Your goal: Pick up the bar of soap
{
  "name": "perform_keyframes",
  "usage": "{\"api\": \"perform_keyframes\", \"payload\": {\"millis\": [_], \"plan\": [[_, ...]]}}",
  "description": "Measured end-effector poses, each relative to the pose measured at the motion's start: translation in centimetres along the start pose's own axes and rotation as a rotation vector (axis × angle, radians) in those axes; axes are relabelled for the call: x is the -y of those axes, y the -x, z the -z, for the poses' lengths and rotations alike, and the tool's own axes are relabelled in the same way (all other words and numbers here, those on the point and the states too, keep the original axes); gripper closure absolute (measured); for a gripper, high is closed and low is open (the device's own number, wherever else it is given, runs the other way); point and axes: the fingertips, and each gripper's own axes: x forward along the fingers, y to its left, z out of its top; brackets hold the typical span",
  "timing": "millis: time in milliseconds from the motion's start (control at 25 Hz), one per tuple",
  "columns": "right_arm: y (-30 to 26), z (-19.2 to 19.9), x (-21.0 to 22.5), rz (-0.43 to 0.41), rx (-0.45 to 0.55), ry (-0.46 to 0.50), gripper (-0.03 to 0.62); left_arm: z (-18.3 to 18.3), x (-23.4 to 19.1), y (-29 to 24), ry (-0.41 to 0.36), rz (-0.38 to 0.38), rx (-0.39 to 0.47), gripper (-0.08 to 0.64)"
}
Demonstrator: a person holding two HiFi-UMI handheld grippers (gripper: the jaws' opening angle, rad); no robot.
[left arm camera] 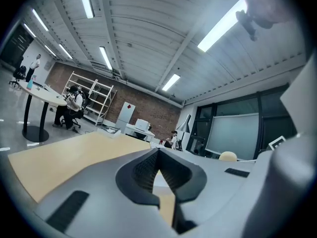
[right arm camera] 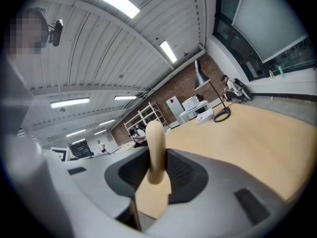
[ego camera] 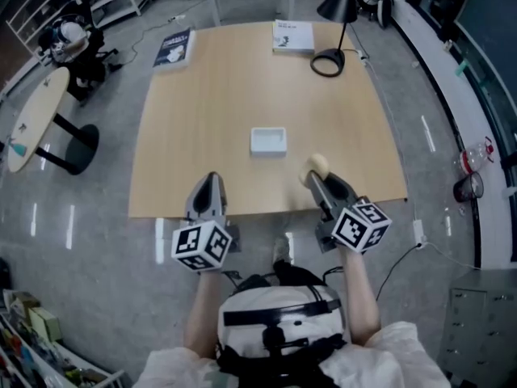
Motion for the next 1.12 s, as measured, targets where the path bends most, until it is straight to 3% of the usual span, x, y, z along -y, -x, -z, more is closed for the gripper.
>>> {"api": "perform_keyframes", "payload": {"millis": [240,320,640,800,1120], "plan": [[6.1,3.3,-8.1,-0.02,0.06,0.037,0.48,-1.4,-0.8,11.6,-0.02,0.025,0.088,0.555],[9.0,5.5,-11.4,-0.025,0.074,0.054,0.48,-1.3,-0.9,16.3,-0.049,0.039,0.091,0.555],[21.0,10.5,-23.4,-0.015,0.12,0.115,0.48,-2.3,2.0,32.2,-0.048,0.104,0.134,0.555],[26.0,10.7,-26.4,-0.014,0.165,0.106,0.48,-2.3,4.5,36.8,-0.052,0.136,0.137,0.555],[32.8,11.9,-27.9,-0.018,0.2,0.07,0.48,-0.9,7.8,42.4,-0.055,0.136,0.133,0.555]]}}
